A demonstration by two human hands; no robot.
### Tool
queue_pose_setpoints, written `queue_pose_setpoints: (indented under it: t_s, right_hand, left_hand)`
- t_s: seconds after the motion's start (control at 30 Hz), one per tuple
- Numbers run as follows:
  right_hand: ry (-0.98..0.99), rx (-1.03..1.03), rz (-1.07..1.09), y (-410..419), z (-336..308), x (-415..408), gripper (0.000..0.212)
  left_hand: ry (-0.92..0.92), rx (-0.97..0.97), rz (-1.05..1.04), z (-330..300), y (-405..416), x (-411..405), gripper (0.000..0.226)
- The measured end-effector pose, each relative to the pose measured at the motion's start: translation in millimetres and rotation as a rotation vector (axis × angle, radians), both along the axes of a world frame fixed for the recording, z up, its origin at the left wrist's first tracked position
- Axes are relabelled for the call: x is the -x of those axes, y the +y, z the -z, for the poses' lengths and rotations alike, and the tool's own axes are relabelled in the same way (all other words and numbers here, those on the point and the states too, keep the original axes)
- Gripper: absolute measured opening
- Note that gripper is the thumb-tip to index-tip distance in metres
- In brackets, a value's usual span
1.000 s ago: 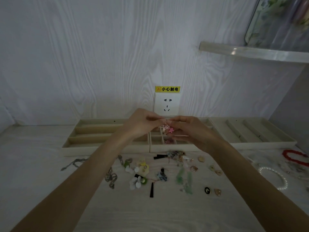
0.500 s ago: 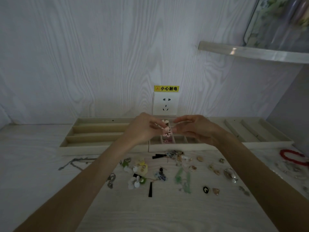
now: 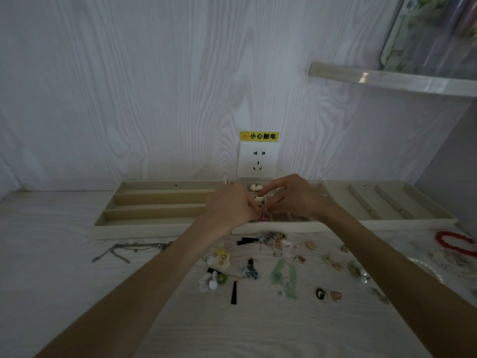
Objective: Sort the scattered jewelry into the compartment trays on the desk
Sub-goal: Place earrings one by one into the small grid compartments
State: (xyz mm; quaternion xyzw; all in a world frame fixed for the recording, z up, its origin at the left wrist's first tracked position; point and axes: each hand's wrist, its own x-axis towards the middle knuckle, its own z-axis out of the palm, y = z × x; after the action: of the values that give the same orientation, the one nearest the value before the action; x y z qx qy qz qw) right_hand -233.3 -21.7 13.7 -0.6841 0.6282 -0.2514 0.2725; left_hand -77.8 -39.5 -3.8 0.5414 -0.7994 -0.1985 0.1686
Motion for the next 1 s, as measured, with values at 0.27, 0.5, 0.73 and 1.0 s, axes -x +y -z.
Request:
queue_pose_setpoints:
  t_s: [0.27,0.5,0.73,1.0]
  right_hand:
    - [0.136,-0.028,-0.070,-2.4,-9.0,-2.7,0.030]
    - [0.353,0.022,-0.054,-8.3,-7.8,-13.2,0.035]
    - [0.375,0.044,-0.037,-6.9,-5.2,-19.6,0.029]
    - [0.330,0.076,-0.097,2.1,-14.0,-11.3,0.018]
  left_hand:
    - [-0.058,-0.059,0.000,4.6,-5.7,-0.5,0.016]
    - [-0.029,-0.026,0.003,-6.2,-3.4,-9.2,0.018]
    - [-0.010,-0.018,0.052,-21.3,5.0,-17.2,0.023]
    - [-0.051,-0.054,0.144,-18.7,8.6,-18.9,0.025]
